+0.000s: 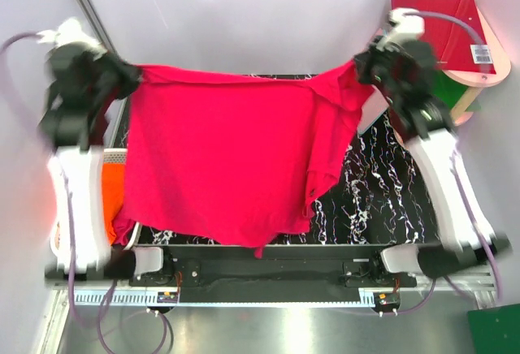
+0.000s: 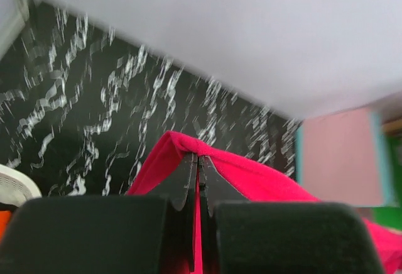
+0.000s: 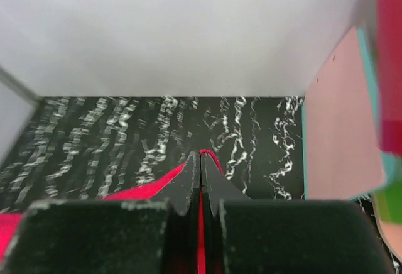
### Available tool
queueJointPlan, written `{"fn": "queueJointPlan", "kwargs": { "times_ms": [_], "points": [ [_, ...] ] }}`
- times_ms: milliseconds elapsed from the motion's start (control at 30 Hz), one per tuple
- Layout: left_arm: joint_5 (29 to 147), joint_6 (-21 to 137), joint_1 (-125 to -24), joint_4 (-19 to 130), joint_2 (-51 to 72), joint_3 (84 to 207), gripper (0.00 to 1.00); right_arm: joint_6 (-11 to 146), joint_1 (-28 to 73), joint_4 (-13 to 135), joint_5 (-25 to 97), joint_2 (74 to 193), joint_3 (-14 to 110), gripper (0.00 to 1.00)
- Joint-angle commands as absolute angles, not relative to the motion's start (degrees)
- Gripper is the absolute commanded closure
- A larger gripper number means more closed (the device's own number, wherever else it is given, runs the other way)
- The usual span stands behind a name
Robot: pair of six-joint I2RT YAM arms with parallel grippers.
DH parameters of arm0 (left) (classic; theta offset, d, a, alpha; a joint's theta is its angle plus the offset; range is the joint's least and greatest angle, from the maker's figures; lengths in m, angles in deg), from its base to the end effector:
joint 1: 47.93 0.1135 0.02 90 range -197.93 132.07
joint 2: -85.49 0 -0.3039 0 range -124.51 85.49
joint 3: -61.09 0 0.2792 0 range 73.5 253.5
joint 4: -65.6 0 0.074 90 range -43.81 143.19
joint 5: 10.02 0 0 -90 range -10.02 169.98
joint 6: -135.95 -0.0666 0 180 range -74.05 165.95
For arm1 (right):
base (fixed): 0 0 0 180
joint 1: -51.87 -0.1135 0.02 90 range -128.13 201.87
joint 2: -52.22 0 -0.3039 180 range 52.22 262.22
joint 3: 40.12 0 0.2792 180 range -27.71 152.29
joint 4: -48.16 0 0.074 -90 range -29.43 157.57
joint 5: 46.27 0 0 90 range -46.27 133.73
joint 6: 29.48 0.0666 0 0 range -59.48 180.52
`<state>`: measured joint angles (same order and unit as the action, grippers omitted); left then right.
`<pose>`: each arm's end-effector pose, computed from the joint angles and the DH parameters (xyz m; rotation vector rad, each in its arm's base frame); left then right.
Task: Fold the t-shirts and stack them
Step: Flatten out the tshirt, then fold the flattened tshirt in 1/3 of the way
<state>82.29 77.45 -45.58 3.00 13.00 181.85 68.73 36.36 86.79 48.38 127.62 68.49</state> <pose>0.2505 0.0076 0.5769 -0.5077 1.7672 -0.3952 0.3067 0.0795 0.5472 -0.0448 1.6703 0.2458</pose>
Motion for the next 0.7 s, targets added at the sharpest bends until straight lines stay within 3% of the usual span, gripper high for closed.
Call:
{"fn": "queueJointPlan", "kwargs": {
  "times_ms": [0,167,367,500,667],
  "points": [
    [87.7,76.5,-44.9,1.3,-4.7,182.7,1.0,67.6,38.9,83.2,46.7,147.2,75.9,1.0],
    [87.4,77.2,-44.4,1.2,-20.4,186.0,1.0,68.4,41.0,85.0,43.9,169.6,91.1,1.0],
    [87.5,81.2,-42.8,-0.4,-35.1,196.3,1.0,75.4,45.3,86.5,32.9,188.3,109.3,1.0],
    [87.3,84.2,-42.1,-0.3,-39.4,201.3,1.0,78.4,46.9,86.6,30.2,193.5,116.4,1.0],
    [89.2,84.2,-41.6,0.0,-39.9,206.3,1.0,80.5,47.1,86.3,27.1,189.3,113.9,1.0]
  ]
}}
